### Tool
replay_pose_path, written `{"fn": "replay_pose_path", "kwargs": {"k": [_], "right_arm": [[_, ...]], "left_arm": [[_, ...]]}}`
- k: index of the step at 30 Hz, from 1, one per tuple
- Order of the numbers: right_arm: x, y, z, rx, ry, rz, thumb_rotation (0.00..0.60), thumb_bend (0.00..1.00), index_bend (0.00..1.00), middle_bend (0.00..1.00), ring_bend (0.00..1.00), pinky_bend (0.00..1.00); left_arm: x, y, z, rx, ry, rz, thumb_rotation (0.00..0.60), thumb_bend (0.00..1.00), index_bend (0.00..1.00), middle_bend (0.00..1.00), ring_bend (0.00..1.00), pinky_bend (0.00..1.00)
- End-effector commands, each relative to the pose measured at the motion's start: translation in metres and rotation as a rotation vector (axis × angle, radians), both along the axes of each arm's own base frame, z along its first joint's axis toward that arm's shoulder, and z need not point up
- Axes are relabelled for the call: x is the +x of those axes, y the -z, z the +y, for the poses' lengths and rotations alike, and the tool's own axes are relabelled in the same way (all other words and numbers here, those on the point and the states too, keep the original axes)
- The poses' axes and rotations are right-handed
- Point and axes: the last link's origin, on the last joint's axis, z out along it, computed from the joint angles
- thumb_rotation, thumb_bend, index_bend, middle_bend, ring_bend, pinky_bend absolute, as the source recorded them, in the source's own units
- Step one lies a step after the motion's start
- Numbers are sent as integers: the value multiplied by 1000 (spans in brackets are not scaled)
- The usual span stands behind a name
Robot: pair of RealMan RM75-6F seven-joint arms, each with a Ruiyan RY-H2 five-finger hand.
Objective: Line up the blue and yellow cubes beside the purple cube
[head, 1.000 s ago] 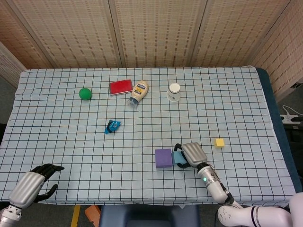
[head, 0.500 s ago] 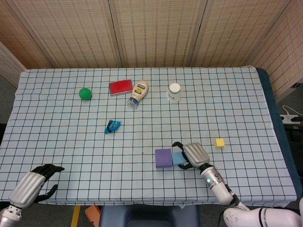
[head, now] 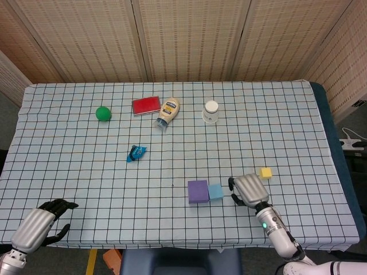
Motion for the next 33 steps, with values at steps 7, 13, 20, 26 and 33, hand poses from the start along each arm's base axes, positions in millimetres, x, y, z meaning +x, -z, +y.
{"fn": "replay_pose_path", "kwargs": {"k": [7, 13, 20, 26, 33], "right_arm": [[-5, 5, 3, 70, 75, 43, 600, 490, 518, 844, 882, 1000], [-8, 17, 7, 137, 111, 15, 600, 511, 469, 844, 882, 1000], [-9, 24, 8, 184, 131, -33, 600, 512, 438, 844, 882, 1000], [-9, 29, 7, 183, 124, -62, 600, 512, 419, 844, 882, 1000], [-10, 31, 5, 191, 131, -95, 600, 512, 398, 844, 882, 1000]], "left_arm": [[0, 0, 0, 0, -2, 0, 600, 425, 289, 332, 236, 345], [-1, -1, 1, 3, -4, -3, 600, 427, 290, 334, 236, 345], [-1, -1, 1, 3, -6, -4, 600, 425, 292, 339, 235, 346], [-2, 0, 1, -3, -9, -4, 600, 427, 292, 343, 236, 346], [-1, 1, 1, -8, -7, 2, 600, 426, 292, 346, 236, 346]]}}
